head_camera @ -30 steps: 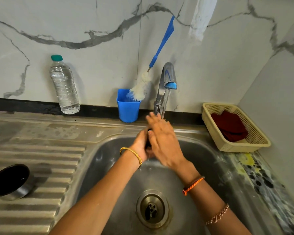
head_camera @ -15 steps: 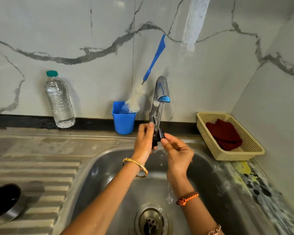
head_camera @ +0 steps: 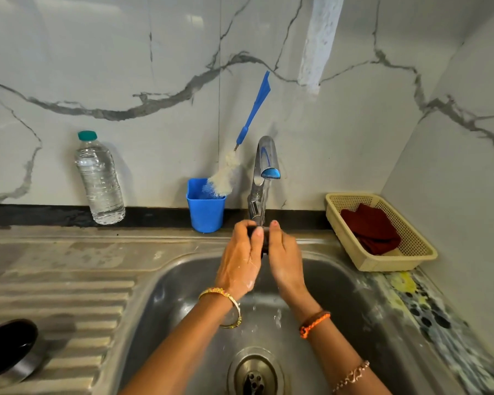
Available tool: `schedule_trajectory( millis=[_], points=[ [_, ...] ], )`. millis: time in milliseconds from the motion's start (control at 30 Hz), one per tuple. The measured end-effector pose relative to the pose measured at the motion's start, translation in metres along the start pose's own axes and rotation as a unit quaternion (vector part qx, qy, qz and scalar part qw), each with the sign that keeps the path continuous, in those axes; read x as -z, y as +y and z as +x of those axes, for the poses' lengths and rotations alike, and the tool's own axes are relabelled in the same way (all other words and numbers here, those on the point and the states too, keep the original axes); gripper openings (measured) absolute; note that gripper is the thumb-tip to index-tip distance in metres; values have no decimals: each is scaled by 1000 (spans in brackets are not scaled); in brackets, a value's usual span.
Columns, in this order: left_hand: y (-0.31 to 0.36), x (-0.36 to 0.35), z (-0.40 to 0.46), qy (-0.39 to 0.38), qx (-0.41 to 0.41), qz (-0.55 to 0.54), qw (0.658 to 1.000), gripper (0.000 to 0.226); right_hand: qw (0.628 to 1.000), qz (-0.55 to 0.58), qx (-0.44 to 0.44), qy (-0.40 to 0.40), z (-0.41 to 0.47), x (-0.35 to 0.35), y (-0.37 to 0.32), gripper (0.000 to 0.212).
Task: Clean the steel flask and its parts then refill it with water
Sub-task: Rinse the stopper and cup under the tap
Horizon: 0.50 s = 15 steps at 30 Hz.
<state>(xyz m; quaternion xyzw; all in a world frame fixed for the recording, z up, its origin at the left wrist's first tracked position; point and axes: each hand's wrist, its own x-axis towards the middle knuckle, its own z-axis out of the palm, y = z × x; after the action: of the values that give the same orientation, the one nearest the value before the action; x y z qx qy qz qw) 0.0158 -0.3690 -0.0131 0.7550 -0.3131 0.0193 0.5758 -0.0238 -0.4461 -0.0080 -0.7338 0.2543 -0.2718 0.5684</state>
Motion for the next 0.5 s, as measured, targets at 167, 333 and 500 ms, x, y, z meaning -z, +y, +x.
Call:
schedule_trajectory(
  millis=[167,333,500],
  points=[
    [12,7,16,42,297,-210,930,45,902,-330,273,50,8,-3,-14,53],
    [10,32,20,-155,472,-303,813,48,706,-464,535,30,29,4,-11,63],
    [18,11,22,-10,355,-263,897,44,804,-398,442,13,29,12,-5,58]
  ],
)
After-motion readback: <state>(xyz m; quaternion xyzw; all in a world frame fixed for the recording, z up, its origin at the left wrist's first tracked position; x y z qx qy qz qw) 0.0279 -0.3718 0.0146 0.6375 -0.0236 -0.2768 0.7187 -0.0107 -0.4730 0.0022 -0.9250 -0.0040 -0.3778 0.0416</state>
